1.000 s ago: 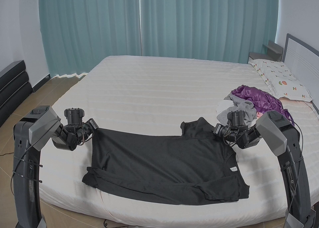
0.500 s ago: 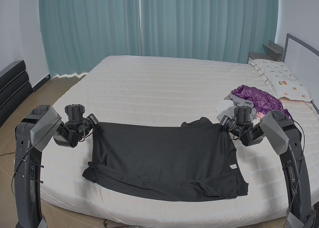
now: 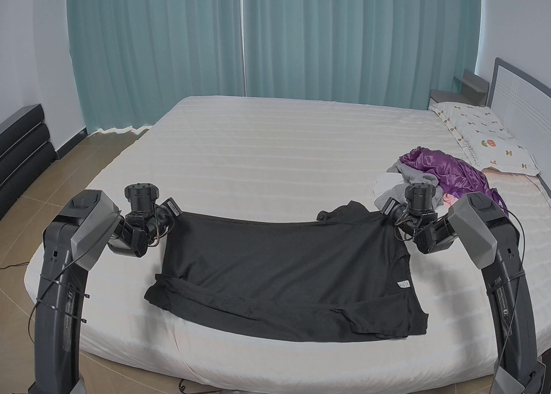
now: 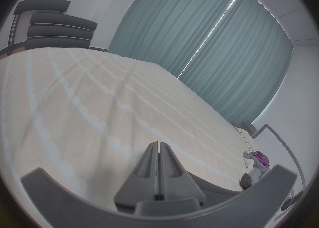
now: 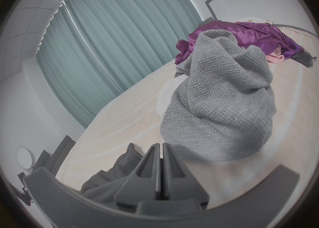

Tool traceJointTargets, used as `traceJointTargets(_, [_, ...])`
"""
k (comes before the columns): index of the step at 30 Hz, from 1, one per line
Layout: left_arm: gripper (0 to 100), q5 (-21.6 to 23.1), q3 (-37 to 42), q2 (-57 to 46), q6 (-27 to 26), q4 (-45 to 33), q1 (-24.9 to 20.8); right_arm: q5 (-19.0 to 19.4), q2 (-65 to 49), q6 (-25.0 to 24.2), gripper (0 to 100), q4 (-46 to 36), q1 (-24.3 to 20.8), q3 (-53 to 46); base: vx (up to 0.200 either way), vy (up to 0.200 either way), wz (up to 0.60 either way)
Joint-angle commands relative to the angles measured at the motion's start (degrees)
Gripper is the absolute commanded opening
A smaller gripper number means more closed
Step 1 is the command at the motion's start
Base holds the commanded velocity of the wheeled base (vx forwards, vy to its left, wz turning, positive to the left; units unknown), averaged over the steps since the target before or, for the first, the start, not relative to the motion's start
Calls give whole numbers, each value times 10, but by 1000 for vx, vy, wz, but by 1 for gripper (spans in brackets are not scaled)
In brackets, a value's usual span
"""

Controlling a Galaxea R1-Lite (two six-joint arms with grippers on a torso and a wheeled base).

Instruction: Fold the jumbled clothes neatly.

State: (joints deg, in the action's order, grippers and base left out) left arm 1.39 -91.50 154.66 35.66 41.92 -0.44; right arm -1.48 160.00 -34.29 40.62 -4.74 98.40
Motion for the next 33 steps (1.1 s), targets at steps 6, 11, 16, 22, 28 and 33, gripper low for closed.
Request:
traceJointTargets(6, [0, -1, -32, 35, 1, -18, -3, -6, 11, 1, 0, -5, -2, 4, 0, 0, 0])
traceJointTargets(11, [100, -5, -31, 35, 4, -33, -2, -5, 8, 0, 100, 0, -2, -13, 0, 0, 0])
traceJointTargets(16, [100, -14, -13, 23, 5, -33, 3, -3, -36, -17, 100, 11, 4, -59, 0, 0, 0])
traceJointTargets(22, [100, -17, 108, -91, 10, -30, 32, 23, -181, -87, 100, 51, 18, -250, 0, 0, 0])
traceJointTargets(28, [100, -9, 233, -207, 66, -27, 45, 76, -311, -140, 100, 90, 17, -465, 0, 0, 0])
traceJointTargets(33, [100, 35, 358, -275, 70, -28, 40, 118, -370, -155, 100, 150, 9, -619, 0, 0, 0])
